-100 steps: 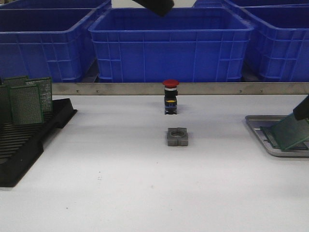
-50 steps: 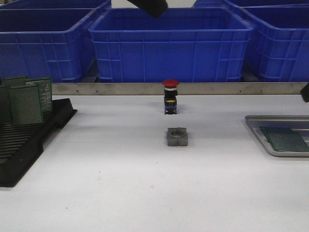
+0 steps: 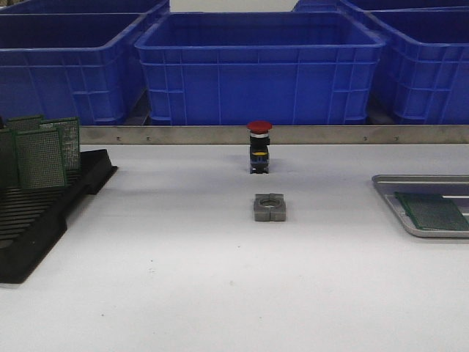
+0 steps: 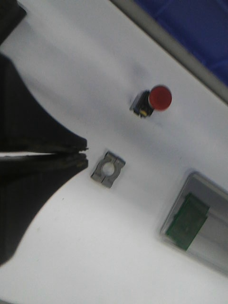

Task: Place circuit board on tray

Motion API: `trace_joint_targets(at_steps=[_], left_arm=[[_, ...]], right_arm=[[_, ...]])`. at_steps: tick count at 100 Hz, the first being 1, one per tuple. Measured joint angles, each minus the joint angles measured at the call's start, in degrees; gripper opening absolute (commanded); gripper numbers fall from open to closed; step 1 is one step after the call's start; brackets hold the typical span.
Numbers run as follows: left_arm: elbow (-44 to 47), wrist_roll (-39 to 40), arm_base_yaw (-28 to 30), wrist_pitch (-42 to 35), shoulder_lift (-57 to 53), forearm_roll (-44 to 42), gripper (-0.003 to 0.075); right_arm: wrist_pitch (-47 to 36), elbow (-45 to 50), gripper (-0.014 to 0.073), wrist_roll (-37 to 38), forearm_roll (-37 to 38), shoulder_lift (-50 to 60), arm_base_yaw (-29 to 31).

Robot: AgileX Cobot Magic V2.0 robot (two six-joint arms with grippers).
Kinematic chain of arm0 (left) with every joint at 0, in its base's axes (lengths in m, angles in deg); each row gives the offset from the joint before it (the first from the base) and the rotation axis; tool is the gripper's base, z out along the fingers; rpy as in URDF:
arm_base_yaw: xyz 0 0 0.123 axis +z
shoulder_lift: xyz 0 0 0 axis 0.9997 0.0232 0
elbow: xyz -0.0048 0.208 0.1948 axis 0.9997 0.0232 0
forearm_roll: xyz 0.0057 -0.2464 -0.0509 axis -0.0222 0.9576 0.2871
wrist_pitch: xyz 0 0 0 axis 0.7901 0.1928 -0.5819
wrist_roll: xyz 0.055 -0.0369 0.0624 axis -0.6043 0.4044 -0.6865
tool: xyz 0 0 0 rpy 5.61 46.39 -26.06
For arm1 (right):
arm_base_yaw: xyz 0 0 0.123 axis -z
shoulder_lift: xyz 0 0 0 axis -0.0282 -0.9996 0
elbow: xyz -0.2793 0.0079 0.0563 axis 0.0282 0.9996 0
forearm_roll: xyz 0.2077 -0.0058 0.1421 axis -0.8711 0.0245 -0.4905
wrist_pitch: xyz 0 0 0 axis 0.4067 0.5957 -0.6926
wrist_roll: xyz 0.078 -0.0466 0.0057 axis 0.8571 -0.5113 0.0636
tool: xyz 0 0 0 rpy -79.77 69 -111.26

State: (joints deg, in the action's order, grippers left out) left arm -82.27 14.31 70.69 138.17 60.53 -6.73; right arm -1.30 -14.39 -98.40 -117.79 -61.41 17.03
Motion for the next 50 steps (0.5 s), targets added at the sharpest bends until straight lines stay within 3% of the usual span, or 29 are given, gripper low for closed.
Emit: trace_joint_targets(at_steps=[19, 50], left_arm=[[9.2, 6.0, 3.2, -11.3, -9.0, -1.6, -0.002], [36.3, 7.4, 3.6, -34.3, -32.7, -1.5, -0.002]], right_arm=[[-5.7, 8.1, -0.0113, -0.1, -1.2, 12.6, -3.0], [-10.1, 21.0, -0.0113, -0.1, -2.7, 31.9, -7.2]])
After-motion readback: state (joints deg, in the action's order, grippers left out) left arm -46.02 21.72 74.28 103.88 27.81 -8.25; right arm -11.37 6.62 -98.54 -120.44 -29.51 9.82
